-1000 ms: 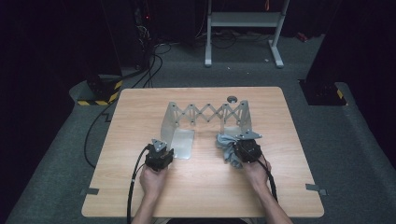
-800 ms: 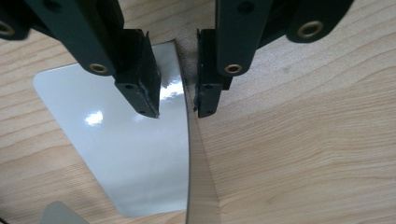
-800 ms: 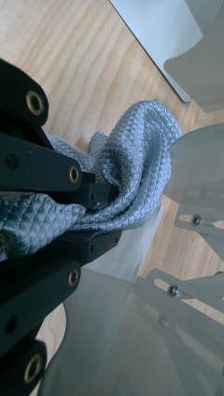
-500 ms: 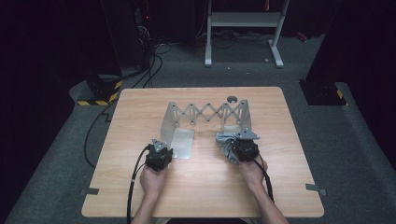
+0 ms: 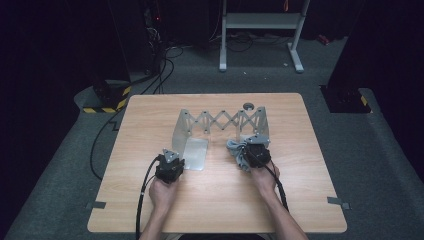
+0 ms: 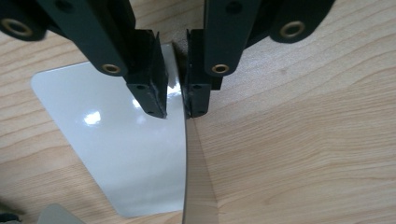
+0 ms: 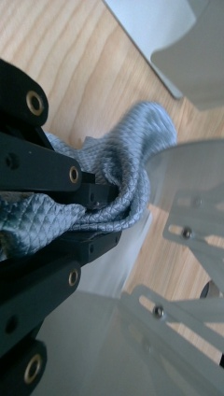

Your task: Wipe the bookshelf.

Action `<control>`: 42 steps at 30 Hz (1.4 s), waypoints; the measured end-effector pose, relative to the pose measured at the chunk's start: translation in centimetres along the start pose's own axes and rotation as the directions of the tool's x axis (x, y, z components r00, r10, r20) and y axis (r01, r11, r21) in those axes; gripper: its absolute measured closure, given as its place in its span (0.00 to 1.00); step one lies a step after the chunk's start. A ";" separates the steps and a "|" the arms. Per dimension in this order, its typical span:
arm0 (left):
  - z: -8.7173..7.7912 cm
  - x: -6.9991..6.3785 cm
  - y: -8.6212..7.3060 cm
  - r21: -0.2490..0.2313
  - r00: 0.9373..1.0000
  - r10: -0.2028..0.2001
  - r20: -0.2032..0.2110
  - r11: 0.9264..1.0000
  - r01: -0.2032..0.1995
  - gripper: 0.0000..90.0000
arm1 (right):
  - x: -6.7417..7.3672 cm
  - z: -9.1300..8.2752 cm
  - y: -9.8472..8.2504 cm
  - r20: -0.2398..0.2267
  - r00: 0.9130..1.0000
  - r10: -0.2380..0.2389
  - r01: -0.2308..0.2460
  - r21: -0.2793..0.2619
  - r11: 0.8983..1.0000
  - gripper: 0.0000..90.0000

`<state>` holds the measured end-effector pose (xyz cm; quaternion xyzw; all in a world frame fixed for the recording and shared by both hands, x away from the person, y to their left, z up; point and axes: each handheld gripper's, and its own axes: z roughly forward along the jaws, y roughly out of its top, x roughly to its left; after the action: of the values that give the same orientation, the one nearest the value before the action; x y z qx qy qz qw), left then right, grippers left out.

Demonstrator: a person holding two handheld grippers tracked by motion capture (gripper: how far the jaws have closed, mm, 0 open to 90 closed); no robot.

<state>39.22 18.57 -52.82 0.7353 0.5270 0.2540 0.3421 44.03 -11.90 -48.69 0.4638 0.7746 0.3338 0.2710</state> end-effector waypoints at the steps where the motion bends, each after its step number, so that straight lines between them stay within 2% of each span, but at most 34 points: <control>1: 0.0 0.0 0.0 -0.001 1.000 -0.002 0.000 1.000 0.002 0.88 | -0.1 0.1 0.0 0.003 1.000 0.004 -0.004 0.002 1.000 0.89; 6: 0.0 -0.1 0.0 -0.001 1.000 0.008 -0.012 1.000 -0.008 0.89 | -0.9 0.6 0.0 0.008 1.000 0.012 -0.013 0.007 1.000 0.89; 12: 0.0 0.1 0.0 0.004 1.000 -0.002 -0.008 1.000 0.002 0.91 | -1.0 1.5 0.2 0.018 1.000 0.010 -0.010 0.029 1.000 0.89; 17: 0.0 0.2 0.0 0.000 1.000 -0.013 -0.005 1.000 0.013 0.93 | -0.9 2.4 0.1 0.003 1.000 0.012 -0.013 0.048 0.999 0.89; 21: 0.0 0.2 0.0 0.001 1.000 -0.020 0.001 1.000 0.020 0.93 | -1.1 2.4 0.3 -0.041 0.998 0.051 -0.049 0.038 0.998 0.89; 24: 0.0 0.2 0.0 -0.002 1.000 -0.026 0.002 1.000 0.026 0.94 | -1.3 1.8 1.2 -0.091 0.993 0.078 -0.078 0.005 0.997 0.89; 26: 0.0 0.2 0.0 -0.002 1.000 -0.027 0.004 1.000 0.027 0.94 | -1.5 1.3 1.9 -0.141 0.984 0.108 -0.112 -0.022 0.993 0.89; 29: 0.0 0.3 0.0 -0.002 1.000 -0.028 0.004 1.000 0.028 0.94 | -1.6 0.6 2.6 -0.191 0.973 0.127 -0.139 -0.052 0.989 0.89; 31: 0.0 0.3 0.0 -0.003 1.000 -0.029 0.006 1.000 0.029 0.94 | -1.8 -0.1 3.1 -0.214 0.967 0.140 -0.160 -0.079 0.984 0.89; 34: 0.0 0.3 0.0 -0.002 1.000 -0.030 0.006 1.000 0.030 0.94 | -2.0 -0.9 3.5 -0.229 0.963 0.144 -0.175 -0.123 0.977 0.89; 38: 0.0 0.3 0.0 -0.001 1.000 -0.030 0.008 1.000 0.030 0.94 | -2.0 -1.0 3.7 -0.216 0.967 0.133 -0.164 -0.134 0.977 0.89; 42: 0.0 0.4 0.0 0.001 0.999 -0.031 0.014 1.000 0.031 0.94 | -1.4 0.2 3.4 -0.173 0.980 0.102 -0.119 -0.089 0.989 0.89</control>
<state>39.33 18.96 -52.82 0.7289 0.5362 0.2432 0.3492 46.59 -11.94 -46.10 0.4622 0.7502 0.4243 0.2085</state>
